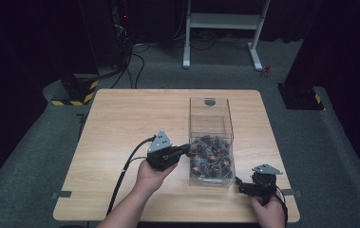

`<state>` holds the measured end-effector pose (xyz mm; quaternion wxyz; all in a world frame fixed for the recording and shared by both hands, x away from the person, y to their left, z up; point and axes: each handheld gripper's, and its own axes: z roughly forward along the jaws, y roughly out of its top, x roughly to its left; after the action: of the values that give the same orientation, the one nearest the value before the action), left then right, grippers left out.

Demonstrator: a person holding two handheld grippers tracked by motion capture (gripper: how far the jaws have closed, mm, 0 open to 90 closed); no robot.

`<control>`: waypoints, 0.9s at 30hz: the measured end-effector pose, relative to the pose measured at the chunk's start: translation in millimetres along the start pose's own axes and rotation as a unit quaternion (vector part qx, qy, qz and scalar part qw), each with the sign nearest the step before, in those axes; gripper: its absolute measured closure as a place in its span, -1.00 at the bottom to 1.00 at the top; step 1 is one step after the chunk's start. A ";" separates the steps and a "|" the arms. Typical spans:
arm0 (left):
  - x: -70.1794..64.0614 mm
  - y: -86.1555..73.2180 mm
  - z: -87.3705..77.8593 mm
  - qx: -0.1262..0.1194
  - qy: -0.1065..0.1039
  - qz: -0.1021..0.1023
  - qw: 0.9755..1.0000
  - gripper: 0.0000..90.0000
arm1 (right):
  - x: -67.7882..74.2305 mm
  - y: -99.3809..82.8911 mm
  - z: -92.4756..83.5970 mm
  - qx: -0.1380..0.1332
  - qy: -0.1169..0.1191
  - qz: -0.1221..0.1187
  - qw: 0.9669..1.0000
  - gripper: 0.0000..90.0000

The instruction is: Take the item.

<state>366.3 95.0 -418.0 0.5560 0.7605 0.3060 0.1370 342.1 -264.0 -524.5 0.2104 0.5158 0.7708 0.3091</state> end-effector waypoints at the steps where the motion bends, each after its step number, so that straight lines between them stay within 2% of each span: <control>1: 0.7 -0.1 -0.4 0.000 0.001 -0.001 1.000 1.00 | 0.0 0.0 0.0 0.000 0.000 0.000 1.000 -0.83; 12: 11.8 -1.0 -10.8 -0.002 0.018 -0.010 1.000 1.00 | -0.1 0.1 0.1 0.000 0.001 0.000 1.000 -0.83; 27: 24.3 0.2 -32.1 -0.013 0.045 -0.009 0.999 1.00 | -0.6 1.1 1.1 -0.001 0.003 -0.005 1.000 -0.83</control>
<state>367.6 134.4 -410.0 0.5530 0.7436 0.3351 0.1700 343.7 -263.9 -524.6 0.2100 0.5106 0.7738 0.3105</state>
